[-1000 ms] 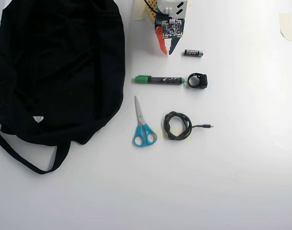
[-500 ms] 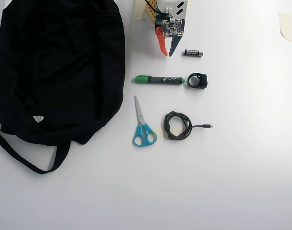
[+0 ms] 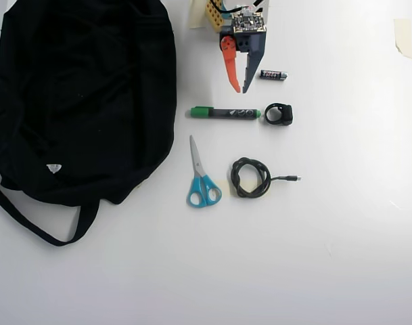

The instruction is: Put the green marker into the black bag

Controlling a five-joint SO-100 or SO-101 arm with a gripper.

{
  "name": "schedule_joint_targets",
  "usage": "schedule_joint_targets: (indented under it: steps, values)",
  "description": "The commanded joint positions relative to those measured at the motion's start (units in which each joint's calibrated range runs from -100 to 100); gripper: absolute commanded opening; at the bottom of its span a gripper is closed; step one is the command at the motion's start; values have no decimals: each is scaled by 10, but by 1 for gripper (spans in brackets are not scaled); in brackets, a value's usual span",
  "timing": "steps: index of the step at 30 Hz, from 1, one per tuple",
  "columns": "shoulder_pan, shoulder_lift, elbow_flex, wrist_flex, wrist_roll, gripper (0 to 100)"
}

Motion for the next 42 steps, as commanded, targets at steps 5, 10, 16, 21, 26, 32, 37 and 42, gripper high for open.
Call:
schedule_joint_targets:
  steps: [5, 10, 16, 21, 26, 32, 37, 42]
  values:
    - [-3, 124, -97, -160, 1, 2]
    - [-3, 229, -179, -246, 0, 2]
    - [-3, 387, -368, -265, 1, 2]
    - [0, 499, -522, -265, 5, 2]
    - [4, 580, -640, -263, 5, 2]
    - [6, 640, -711, -265, 6, 2]
    - [10, 699, -773, -294, 6, 2]
    - [12, 729, -782, -317, 6, 2]
